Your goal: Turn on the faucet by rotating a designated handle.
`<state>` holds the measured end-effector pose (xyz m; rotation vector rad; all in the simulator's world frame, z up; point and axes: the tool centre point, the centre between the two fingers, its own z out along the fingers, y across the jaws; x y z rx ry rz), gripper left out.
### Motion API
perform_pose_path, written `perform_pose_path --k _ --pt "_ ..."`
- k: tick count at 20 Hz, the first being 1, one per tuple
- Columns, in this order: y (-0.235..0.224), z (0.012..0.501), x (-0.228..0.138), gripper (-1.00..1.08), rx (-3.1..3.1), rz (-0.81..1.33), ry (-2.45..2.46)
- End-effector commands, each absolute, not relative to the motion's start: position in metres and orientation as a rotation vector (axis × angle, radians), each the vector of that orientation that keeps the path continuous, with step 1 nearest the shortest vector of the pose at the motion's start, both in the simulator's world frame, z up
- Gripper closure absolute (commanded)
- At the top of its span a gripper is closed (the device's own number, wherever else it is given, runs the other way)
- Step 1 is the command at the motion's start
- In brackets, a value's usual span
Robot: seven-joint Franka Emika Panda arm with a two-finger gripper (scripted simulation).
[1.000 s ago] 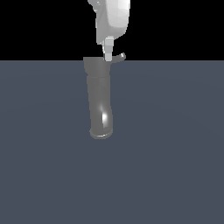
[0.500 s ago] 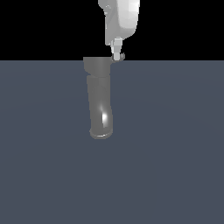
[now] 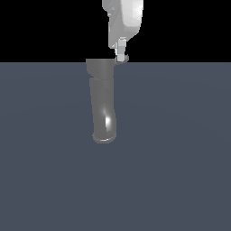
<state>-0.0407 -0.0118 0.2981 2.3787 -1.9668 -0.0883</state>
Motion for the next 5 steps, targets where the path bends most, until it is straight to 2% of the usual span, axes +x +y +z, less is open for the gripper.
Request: perform_pose_path --k 1,5 --pt "-0.0284 0.2968 0.0018 1.08 2.392 -0.004 -2.036" --pt "-0.0341 0.297 0.0103 1.08 2.383 -0.001 -2.047"
